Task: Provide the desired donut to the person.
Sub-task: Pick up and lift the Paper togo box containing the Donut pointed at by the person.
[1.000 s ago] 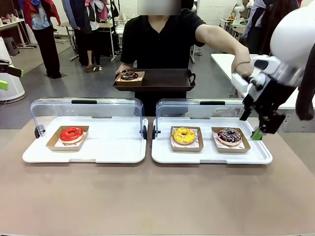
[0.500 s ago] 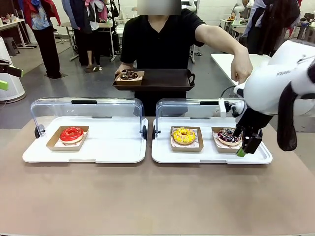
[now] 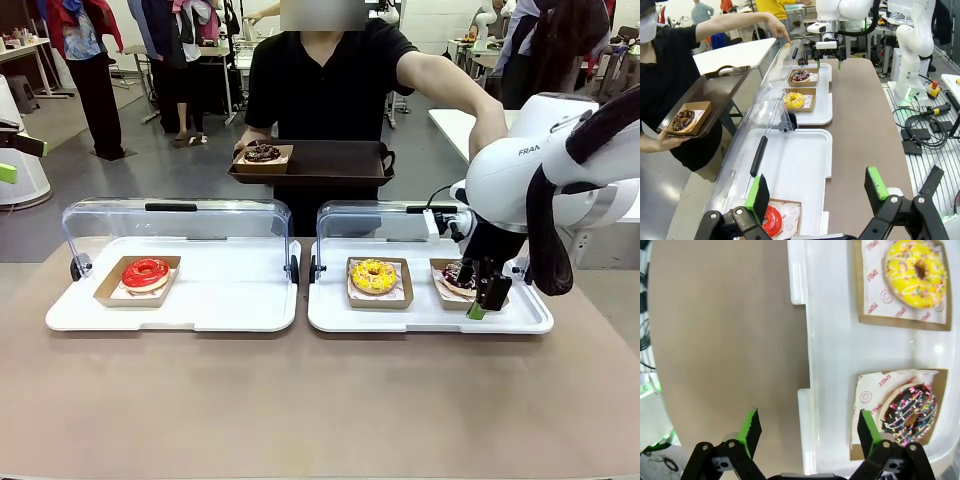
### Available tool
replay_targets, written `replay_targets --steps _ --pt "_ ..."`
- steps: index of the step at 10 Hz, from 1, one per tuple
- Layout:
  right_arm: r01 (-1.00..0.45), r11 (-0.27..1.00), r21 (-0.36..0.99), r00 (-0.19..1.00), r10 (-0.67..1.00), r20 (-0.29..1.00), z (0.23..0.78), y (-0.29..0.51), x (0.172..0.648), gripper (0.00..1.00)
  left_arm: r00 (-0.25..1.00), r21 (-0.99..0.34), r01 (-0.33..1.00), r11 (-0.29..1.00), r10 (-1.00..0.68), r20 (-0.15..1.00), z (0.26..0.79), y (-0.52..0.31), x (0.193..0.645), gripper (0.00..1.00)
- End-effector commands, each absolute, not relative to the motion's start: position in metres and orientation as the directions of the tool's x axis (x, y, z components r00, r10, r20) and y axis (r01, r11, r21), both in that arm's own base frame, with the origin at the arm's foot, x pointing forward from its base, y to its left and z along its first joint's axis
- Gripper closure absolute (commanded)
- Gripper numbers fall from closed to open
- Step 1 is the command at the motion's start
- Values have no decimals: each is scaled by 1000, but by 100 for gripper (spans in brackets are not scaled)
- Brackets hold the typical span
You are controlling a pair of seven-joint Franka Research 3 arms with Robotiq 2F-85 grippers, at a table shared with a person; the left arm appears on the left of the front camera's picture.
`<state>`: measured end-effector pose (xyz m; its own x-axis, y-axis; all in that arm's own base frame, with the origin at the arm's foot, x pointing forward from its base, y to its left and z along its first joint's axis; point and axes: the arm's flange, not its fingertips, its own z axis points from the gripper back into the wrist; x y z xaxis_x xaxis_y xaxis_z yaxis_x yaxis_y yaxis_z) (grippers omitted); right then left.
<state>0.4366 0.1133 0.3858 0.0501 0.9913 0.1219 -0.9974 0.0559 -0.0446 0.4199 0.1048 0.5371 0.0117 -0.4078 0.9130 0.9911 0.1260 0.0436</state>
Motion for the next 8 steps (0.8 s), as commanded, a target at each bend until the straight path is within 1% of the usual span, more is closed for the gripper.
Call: replay_targets --steps 1,4,6,8 --pt "-996 55 -68 46 990 130 379 115 431 0 -3 57 991 125 -395 919 539 105 420 0" --pt "-997 55 -50 49 991 122 384 114 435 0 -3 57 991 125 -395 919 539 105 420 0" --pt "-991 116 -65 112 991 67 360 126 450 0 -3 57 991 125 -395 919 539 105 420 0" --pt "-990 134 -33 132 990 49 346 135 465 0 -3 57 991 125 -395 919 539 105 420 0"
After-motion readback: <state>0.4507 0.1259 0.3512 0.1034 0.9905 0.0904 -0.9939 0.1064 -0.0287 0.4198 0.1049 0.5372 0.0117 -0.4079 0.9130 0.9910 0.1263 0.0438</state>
